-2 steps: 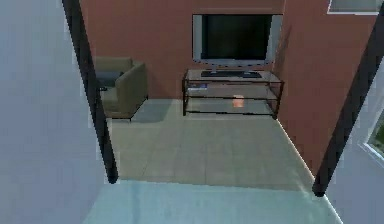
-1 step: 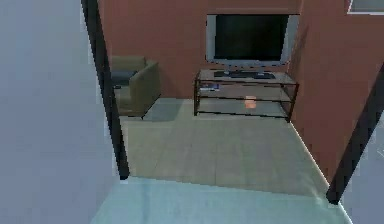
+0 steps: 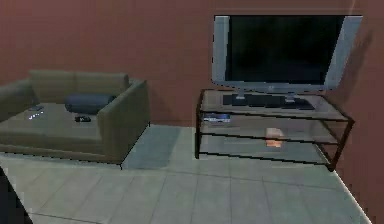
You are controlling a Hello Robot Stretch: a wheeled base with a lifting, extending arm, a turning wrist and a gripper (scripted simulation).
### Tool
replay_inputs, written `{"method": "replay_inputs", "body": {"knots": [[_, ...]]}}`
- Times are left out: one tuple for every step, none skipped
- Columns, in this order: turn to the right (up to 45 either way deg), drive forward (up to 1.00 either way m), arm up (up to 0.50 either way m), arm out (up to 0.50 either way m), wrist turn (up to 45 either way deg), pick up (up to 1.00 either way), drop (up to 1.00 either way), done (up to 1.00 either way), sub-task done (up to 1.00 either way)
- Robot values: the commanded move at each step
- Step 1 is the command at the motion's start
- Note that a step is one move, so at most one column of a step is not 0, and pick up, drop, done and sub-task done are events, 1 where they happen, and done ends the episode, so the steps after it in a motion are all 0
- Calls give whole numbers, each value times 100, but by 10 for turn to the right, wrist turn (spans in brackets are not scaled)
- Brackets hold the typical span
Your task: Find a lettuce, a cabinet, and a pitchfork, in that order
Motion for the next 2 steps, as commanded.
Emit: {"method": "replay_inputs", "body": {"knots": [[0, 75, 0, 0, 0, 0, 0, 0, 0], [-330, 0, 0, 0, 0, 0, 0, 0, 0]]}}
